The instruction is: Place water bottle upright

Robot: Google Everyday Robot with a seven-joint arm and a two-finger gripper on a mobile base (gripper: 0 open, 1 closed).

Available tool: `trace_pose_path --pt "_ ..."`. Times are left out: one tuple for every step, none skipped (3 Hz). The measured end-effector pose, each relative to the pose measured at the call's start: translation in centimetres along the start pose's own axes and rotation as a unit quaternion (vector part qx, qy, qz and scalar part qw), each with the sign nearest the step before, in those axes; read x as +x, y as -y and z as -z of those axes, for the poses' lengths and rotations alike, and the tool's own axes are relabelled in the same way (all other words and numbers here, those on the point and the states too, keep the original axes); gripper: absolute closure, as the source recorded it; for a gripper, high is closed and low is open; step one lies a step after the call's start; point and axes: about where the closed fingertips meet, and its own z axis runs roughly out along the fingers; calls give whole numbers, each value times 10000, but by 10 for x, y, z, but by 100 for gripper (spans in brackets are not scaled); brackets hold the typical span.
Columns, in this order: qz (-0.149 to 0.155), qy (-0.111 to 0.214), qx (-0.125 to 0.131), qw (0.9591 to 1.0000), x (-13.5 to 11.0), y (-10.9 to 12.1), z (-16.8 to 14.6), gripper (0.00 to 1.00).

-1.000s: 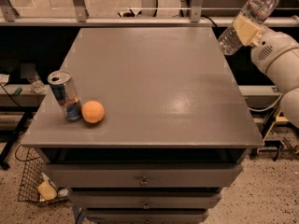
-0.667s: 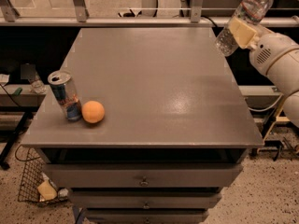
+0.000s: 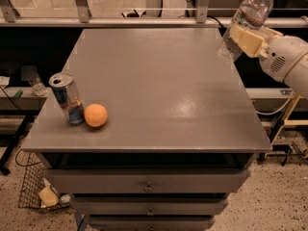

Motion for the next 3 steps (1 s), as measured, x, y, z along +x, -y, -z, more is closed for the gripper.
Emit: trace_pose_path --pt "581 304 347 9972 -12 17 2 100" --pt "833 524 612 9933 -22 28 3 100" --pt "885 758 897 9891 -34 40 4 100"
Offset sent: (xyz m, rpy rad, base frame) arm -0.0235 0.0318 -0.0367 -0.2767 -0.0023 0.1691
